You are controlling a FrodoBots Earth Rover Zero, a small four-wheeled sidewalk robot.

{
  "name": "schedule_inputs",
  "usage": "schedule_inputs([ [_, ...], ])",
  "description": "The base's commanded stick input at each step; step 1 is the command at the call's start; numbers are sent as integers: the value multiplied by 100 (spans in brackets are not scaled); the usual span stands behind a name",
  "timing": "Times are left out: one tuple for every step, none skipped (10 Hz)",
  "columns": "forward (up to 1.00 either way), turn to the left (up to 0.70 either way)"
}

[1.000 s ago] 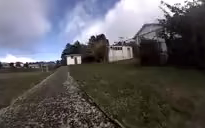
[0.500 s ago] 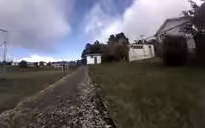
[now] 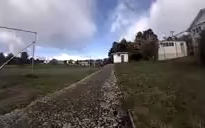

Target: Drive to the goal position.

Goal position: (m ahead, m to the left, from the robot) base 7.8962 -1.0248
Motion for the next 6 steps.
schedule_inputs([
  [71,0],
  [4,0],
  [0,0],
  [0,0],
  [0,0],
  [0,0],
])
